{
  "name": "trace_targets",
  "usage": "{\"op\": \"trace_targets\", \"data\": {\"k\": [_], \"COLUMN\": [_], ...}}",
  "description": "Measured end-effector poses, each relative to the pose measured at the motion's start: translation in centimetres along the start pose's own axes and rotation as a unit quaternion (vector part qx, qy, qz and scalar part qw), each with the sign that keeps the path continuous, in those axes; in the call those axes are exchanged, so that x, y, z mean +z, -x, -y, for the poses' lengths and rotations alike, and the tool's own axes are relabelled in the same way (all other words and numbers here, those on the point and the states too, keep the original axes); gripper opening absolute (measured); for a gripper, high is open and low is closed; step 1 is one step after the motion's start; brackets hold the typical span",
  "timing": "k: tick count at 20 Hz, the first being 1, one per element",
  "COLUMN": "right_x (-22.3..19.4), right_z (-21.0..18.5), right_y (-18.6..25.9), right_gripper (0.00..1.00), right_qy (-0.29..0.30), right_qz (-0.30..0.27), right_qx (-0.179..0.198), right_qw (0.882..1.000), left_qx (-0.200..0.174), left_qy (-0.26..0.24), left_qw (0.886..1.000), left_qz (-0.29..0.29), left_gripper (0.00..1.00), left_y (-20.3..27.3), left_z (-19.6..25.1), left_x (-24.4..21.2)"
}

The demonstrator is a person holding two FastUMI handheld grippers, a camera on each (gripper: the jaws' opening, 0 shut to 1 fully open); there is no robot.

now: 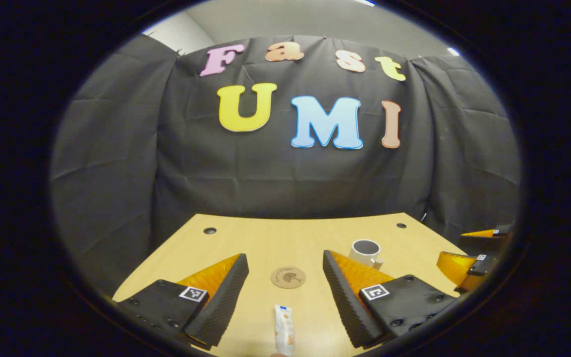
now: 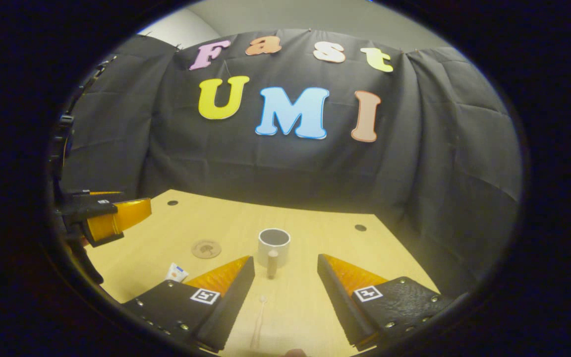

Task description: Put the toothbrush and toothpaste on the desktop into the cup, then pick up the cup and place it on the coaster on the desktop.

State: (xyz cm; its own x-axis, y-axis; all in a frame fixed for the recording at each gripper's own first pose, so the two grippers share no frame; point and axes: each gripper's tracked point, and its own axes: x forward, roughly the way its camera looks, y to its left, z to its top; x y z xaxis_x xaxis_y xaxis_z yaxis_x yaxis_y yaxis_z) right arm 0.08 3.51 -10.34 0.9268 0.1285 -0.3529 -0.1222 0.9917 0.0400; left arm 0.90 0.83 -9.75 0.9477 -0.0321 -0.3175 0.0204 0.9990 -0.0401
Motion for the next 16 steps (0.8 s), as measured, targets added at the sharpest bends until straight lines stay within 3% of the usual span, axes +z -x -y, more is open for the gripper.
{"op": "trace_targets", "data": {"k": [6,11,16], "right_x": [-3.9,-7.1,-10.6], "right_z": [-0.5,-1.0,-1.7], "right_y": [-1.9,-3.0,-3.6], "right_gripper": [0.83,0.83,0.83], "right_qy": [-0.017,-0.016,-0.024], "right_qz": [-0.084,-0.152,-0.221], "right_qx": [-0.008,-0.002,0.005], "right_qw": [0.996,0.988,0.975], "left_qx": [0.009,0.01,0.011], "left_qy": [0.029,0.016,0.025], "left_qw": [0.993,0.983,0.959], "left_qz": [-0.111,-0.185,-0.281], "left_gripper": [0.96,0.95,0.97], "left_y": [-1.2,-1.9,-1.7], "left_z": [-1.0,-1.2,-1.6], "left_x": [-5.4,-8.8,-13.3]}}
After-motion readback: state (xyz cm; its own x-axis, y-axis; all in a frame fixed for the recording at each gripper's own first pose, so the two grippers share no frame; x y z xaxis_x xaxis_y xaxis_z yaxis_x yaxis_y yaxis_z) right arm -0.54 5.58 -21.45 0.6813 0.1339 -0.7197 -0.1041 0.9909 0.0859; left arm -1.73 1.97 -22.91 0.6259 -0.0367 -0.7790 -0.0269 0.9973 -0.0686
